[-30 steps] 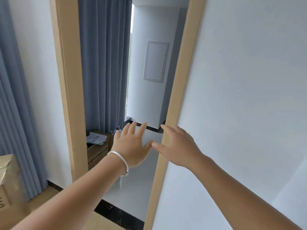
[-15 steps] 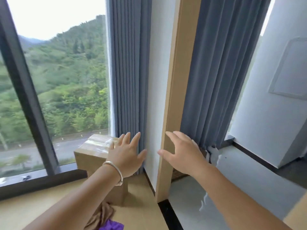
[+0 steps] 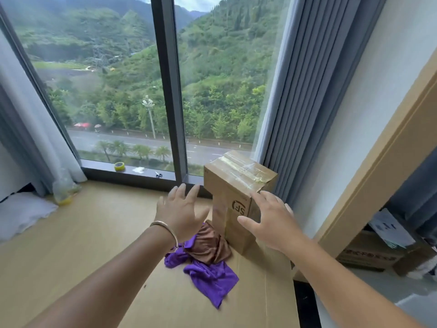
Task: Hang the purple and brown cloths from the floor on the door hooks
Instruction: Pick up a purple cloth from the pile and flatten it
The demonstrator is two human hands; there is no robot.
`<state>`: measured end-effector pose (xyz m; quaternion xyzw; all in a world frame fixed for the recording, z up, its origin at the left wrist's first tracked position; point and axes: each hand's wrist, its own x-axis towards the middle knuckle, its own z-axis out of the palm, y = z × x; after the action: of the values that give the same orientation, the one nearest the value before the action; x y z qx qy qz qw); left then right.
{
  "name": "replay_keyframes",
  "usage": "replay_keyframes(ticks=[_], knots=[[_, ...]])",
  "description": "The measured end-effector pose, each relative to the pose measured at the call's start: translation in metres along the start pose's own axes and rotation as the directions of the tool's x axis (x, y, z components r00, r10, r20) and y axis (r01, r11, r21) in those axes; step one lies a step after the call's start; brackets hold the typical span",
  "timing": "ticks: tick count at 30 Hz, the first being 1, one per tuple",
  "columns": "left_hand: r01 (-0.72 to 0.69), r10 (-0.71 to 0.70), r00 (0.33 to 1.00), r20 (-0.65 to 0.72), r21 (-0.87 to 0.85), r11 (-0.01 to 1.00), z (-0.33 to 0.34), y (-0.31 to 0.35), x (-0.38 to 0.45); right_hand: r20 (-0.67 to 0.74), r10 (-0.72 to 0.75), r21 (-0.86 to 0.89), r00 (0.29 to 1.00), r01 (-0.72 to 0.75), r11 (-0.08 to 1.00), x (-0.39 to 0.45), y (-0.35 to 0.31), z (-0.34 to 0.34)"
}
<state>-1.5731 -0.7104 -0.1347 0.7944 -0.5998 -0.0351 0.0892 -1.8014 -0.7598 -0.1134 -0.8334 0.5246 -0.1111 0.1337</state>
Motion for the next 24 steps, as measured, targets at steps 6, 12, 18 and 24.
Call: replay_keyframes(ticks=[6,12,18,24], knots=[[0.096,-0.095,0.992,0.077,-0.016,0.995,0.054,-0.078,0.064,0.148,0.029,-0.035,0.989,-0.024,0.999,0.089,-0.015,0.080],[0.150,-0.139,0.961,0.239,-0.029,0.988,0.135,-0.152,0.134,0.259,0.078,-0.075,0.963,-0.060,0.995,0.178,-0.025,0.170],[0.213,-0.193,0.915,0.355,-0.016,0.977,0.227,-0.206,0.181,0.372,0.101,-0.083,0.923,-0.076,0.994,0.241,-0.026,0.273],[0.282,-0.232,0.873,0.429,-0.055,0.958,0.347,-0.240,0.212,0.475,0.071,-0.089,0.877,-0.033,0.996,0.296,-0.002,0.402]])
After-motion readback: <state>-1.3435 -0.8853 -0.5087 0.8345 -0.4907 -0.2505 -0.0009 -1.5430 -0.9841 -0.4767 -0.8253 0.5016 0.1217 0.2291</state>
